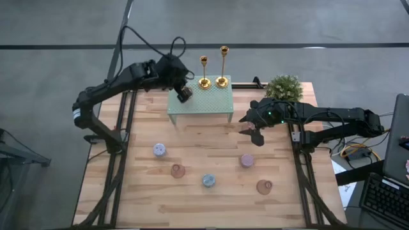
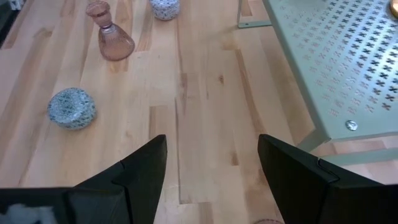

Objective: Pick & Place candle stick holders
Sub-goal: Put the gold candle holder on the shelf

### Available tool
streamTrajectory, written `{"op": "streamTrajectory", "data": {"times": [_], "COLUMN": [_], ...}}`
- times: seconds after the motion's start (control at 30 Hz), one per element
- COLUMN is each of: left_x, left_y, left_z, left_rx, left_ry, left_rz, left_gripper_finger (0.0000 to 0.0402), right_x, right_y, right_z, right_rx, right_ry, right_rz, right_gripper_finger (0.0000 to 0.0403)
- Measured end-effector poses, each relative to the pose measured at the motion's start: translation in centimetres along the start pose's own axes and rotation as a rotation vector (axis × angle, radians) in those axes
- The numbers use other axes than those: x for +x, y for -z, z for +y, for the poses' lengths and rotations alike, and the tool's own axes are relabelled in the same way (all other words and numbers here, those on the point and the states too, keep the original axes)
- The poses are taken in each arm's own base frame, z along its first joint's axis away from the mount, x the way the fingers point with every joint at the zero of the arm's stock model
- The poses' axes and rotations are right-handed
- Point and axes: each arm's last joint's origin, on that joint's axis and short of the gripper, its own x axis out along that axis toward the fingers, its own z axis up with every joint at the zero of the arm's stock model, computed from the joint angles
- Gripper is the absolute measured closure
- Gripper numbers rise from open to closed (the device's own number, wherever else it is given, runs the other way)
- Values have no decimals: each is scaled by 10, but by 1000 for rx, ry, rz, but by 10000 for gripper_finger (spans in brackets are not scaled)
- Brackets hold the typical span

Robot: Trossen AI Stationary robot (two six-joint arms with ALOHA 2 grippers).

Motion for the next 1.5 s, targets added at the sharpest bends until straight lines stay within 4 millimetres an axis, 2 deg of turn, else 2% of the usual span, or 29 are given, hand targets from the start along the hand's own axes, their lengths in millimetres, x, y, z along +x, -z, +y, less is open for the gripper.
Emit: {"op": "streamTrajectory", "data": {"times": [0.23,0.57,0.67,1.0,1.33,1.5], "left_x": [11,20,24,42,24,29], "left_y": [-1,0,0,-2,-18,-24], "left_z": [37,97,109,111,114,116], "left_rx": [33,9,0,40,126,172], "left_ry": [-13,109,133,200,202,239], "left_rz": [10,-60,-87,-74,-63,29], "left_gripper_finger": [382,382,382,382,381,381], "right_x": [0,0,0,0,0,0], "right_y": [-1,-1,-1,-1,-1,-1], "right_z": [0,0,0,0,0,0], "right_rx": [-1,2,2,18,21,21], "right_ry": [12,12,12,12,12,12], "right_rz": [-7,-8,-8,-10,-10,-12], "right_gripper_finger": [158,158,158,158,158,158]}}
